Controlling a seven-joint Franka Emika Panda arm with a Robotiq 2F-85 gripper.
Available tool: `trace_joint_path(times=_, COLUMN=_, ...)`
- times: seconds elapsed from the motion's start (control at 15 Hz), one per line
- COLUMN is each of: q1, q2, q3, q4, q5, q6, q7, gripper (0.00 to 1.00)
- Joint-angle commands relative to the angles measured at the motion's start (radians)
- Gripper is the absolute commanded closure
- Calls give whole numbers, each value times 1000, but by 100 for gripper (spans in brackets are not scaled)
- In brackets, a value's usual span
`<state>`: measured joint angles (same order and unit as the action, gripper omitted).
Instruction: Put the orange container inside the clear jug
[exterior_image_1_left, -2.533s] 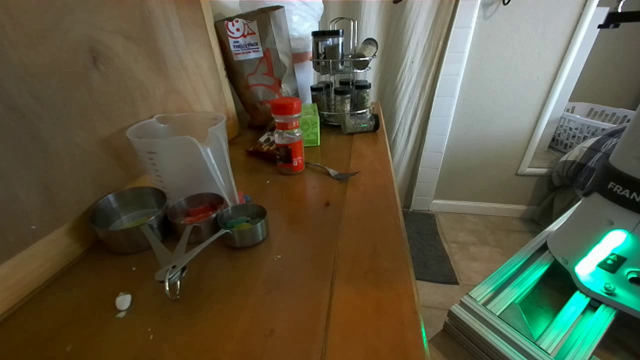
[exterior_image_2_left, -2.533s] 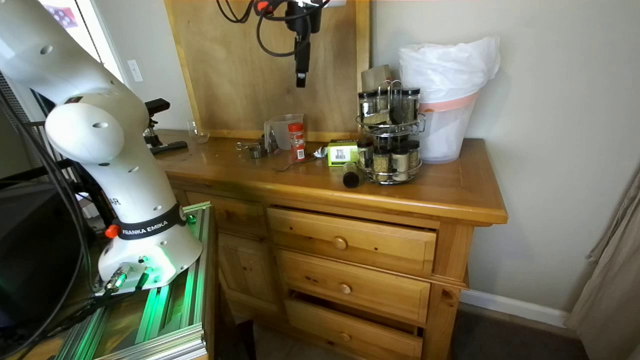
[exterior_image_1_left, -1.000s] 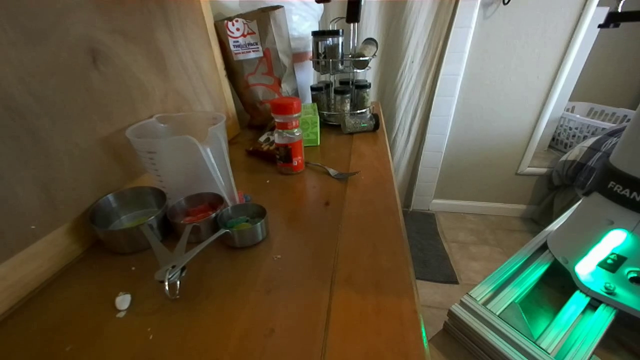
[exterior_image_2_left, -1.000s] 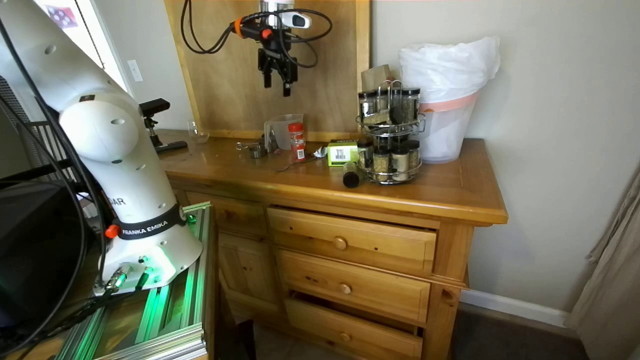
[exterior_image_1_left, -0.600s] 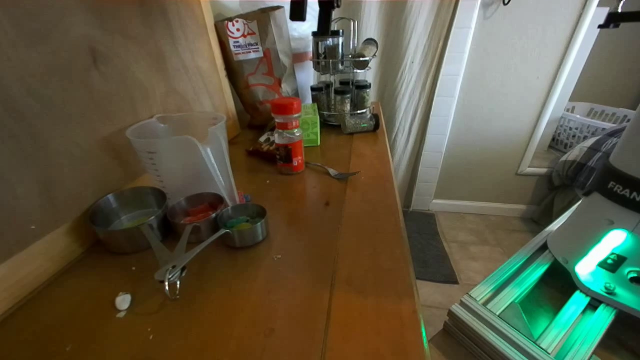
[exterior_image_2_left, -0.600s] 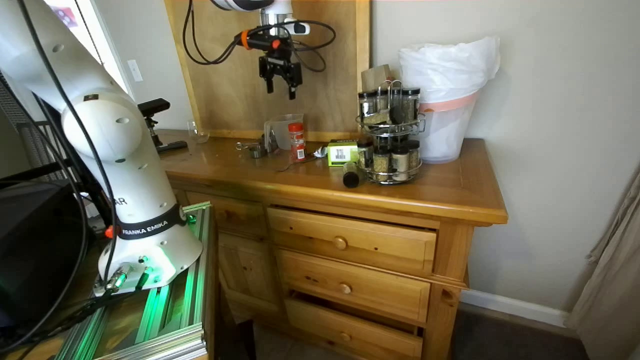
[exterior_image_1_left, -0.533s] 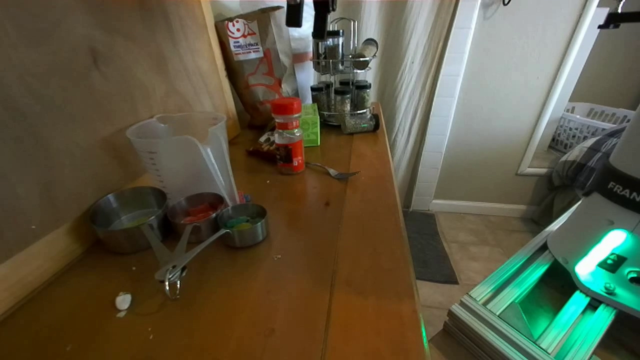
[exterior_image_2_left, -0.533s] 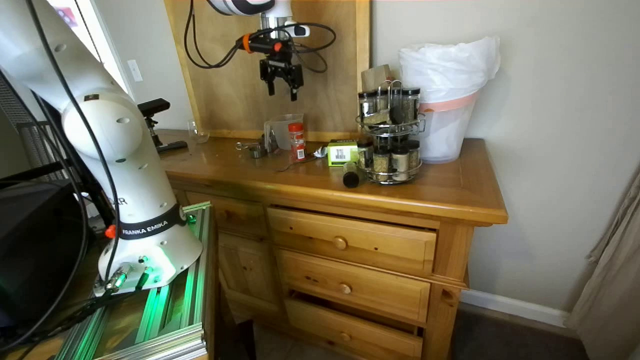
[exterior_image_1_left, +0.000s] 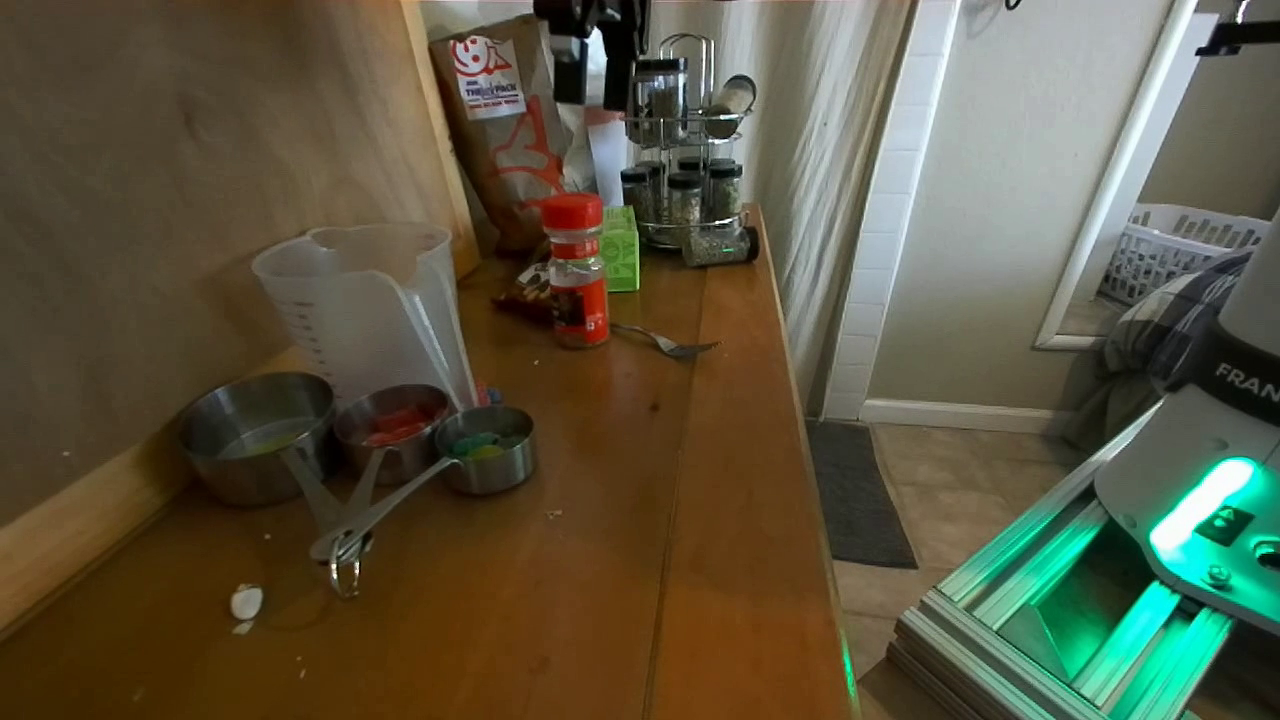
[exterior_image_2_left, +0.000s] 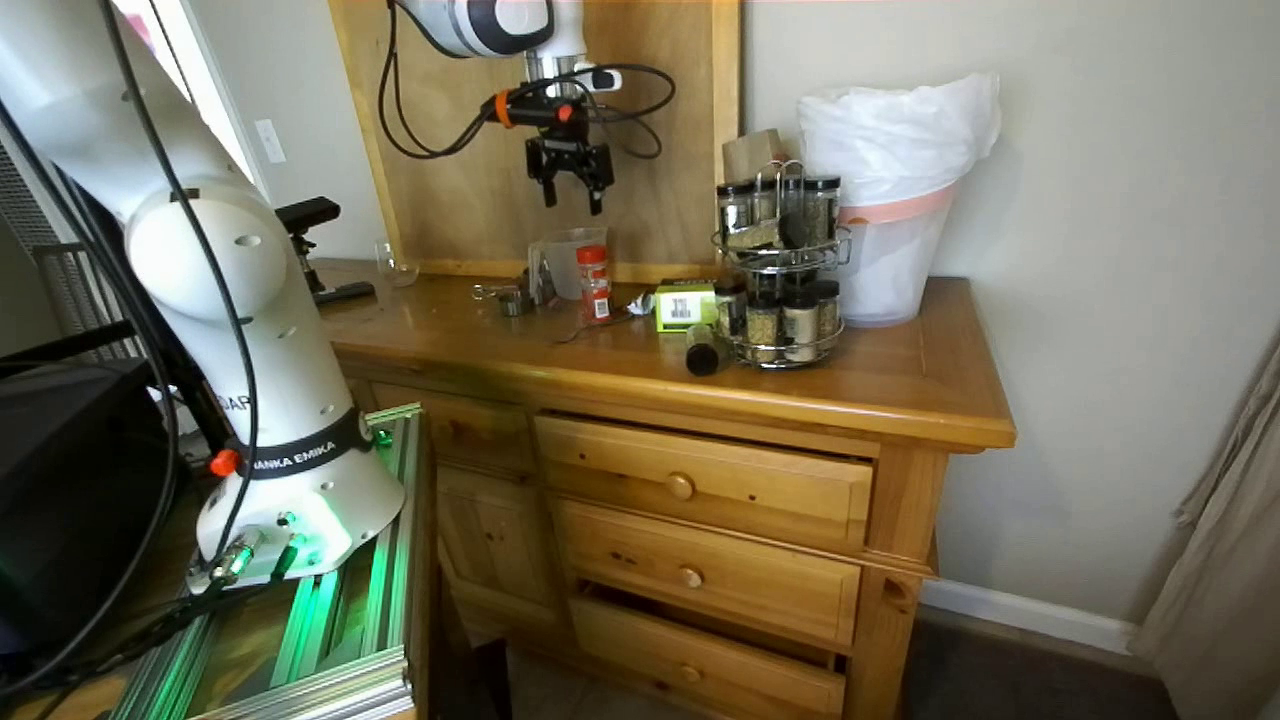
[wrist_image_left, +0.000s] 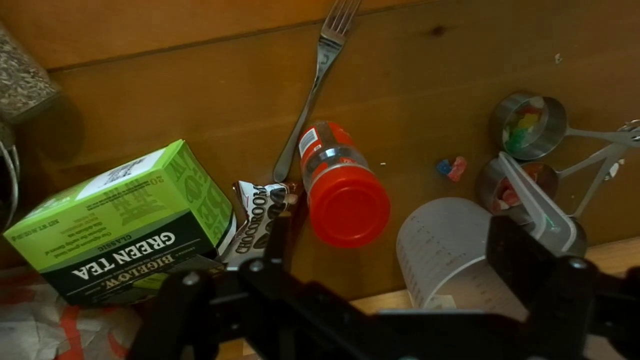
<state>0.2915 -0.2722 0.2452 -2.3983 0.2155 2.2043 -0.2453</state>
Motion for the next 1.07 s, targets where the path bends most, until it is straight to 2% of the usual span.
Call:
trace_joint_path(times=0.0, q1=15, q2=18, q3=-7, q4=-4, q5=-1, q6=31, q7=-14, gripper=0)
trace_joint_path(times=0.13, q1=17, q2=27, q3=-2, q4=-13, q5=-2, q6=71, q7=-17, gripper=0)
trace_joint_path(times=0.4, q1=18, q2=59, q3=29, q4=-29, q5=-77, q6=165, q7=14, gripper=0)
trace_joint_path(times=0.73, q1=5, q2=125, q3=58, q4=-27, q5=-244, q6=157, q7=76, gripper=0)
trace_joint_path(times=1.0, q1=14, q2=174, q3=63, q4=-22, q5=-275, q6=193, q7=69, gripper=0)
